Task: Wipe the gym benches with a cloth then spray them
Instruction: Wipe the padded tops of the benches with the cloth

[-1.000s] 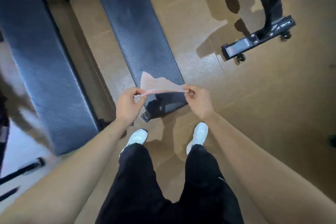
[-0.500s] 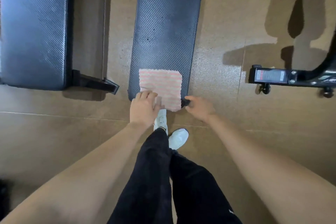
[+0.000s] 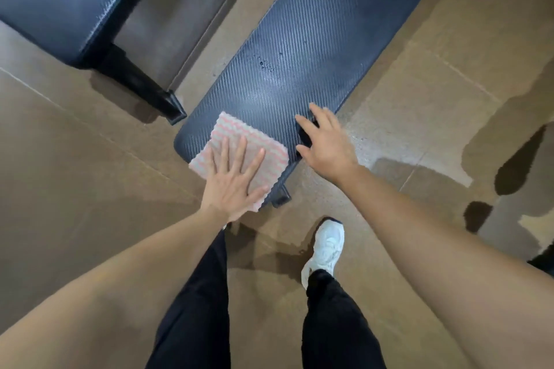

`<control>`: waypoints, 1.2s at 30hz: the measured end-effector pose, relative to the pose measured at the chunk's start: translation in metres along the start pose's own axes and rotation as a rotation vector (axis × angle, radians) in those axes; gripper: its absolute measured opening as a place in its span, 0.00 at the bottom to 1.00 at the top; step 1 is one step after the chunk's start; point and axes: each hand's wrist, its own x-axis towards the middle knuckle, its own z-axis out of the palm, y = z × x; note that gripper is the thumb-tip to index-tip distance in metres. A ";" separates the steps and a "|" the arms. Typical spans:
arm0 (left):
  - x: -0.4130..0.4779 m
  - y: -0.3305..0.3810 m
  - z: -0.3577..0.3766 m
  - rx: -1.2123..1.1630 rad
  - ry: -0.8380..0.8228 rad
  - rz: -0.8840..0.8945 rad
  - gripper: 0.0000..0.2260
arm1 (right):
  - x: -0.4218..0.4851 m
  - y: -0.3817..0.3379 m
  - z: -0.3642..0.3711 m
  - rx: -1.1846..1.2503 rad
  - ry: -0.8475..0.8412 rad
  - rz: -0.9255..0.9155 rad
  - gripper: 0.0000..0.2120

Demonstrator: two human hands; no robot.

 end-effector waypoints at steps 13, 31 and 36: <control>-0.017 0.040 0.031 -0.099 0.220 0.018 0.26 | 0.032 0.028 0.008 -0.297 -0.006 -0.060 0.40; 0.091 -0.048 -0.025 -0.159 0.263 -0.295 0.28 | 0.042 0.032 0.004 -0.262 -0.019 -0.063 0.42; 0.087 -0.016 -0.018 -0.174 0.279 -0.204 0.28 | 0.038 0.040 -0.004 -0.121 -0.026 -0.096 0.38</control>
